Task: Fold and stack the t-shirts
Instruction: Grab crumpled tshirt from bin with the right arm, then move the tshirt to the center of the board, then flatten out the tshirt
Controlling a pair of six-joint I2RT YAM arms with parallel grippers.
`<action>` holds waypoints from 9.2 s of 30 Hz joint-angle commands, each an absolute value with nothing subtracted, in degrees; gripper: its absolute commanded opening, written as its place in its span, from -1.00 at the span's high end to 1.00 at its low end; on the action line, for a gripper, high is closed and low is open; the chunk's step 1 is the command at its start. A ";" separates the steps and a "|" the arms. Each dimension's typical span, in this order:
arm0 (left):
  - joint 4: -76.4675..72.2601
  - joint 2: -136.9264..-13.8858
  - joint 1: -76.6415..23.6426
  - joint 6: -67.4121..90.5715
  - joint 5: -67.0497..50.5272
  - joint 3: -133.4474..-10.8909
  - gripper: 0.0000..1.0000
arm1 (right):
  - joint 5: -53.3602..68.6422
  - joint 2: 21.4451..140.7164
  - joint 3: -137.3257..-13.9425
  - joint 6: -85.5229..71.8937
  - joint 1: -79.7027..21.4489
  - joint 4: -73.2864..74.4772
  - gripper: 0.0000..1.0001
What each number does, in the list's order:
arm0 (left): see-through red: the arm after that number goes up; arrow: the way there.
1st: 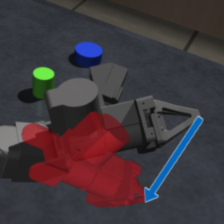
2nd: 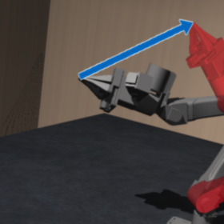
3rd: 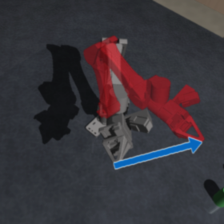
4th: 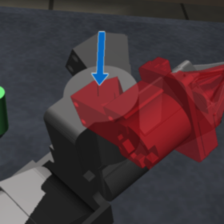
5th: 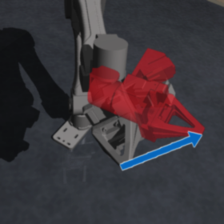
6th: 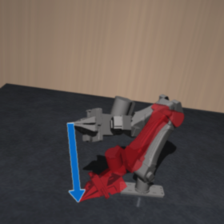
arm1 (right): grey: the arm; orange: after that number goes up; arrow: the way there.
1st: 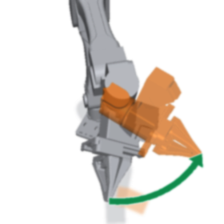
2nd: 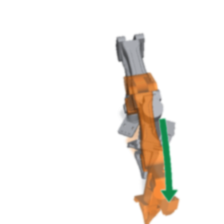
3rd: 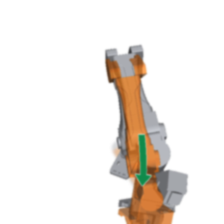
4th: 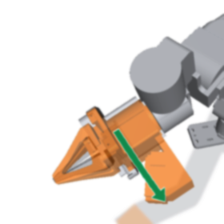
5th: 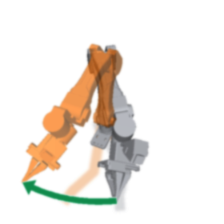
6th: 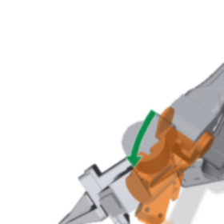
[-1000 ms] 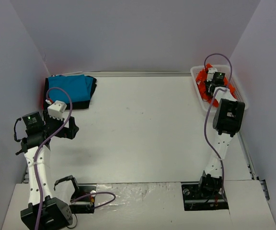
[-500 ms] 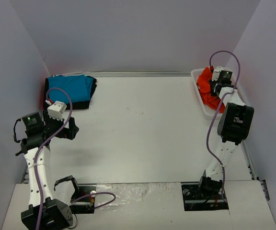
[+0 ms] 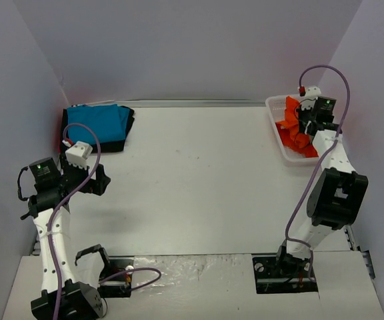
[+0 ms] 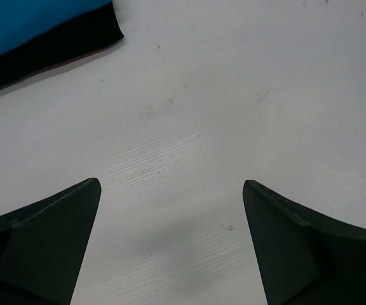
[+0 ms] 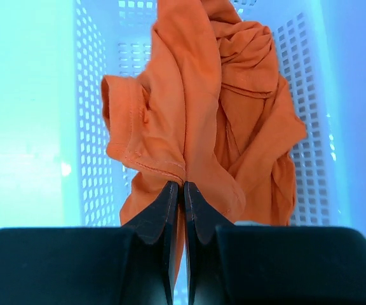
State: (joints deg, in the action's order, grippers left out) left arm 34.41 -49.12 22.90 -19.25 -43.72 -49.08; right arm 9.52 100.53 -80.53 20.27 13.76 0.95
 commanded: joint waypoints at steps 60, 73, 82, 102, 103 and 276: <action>35.51 -48.25 23.55 -20.13 -47.64 -51.50 -0.89 | 8.70 107.84 -84.99 24.35 4.04 15.47 0.04; 35.42 -49.13 23.55 -20.48 -47.90 -51.33 -0.89 | 9.40 106.08 -83.94 24.26 5.62 14.76 0.13; 35.60 -48.96 23.55 -20.57 -47.99 -51.33 -0.89 | 10.90 104.33 -84.46 23.64 6.33 14.85 -0.01; 35.60 -49.39 23.55 -20.74 -47.90 -51.24 -0.89 | 12.74 102.92 -85.43 22.85 7.21 14.85 0.97; 35.60 -49.39 23.55 -20.83 -47.90 -51.24 -0.89 | 12.74 102.92 -85.43 22.85 7.38 14.77 0.98; 50.87 -109.44 -0.10 -8.95 -46.93 -133.08 0.95 | 32.42 101.51 -104.40 43.42 8.26 59.68 1.00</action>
State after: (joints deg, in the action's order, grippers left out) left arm 42.68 -119.00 -2.70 -3.25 -45.98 -133.38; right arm 31.75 100.84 -99.85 46.17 6.85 56.47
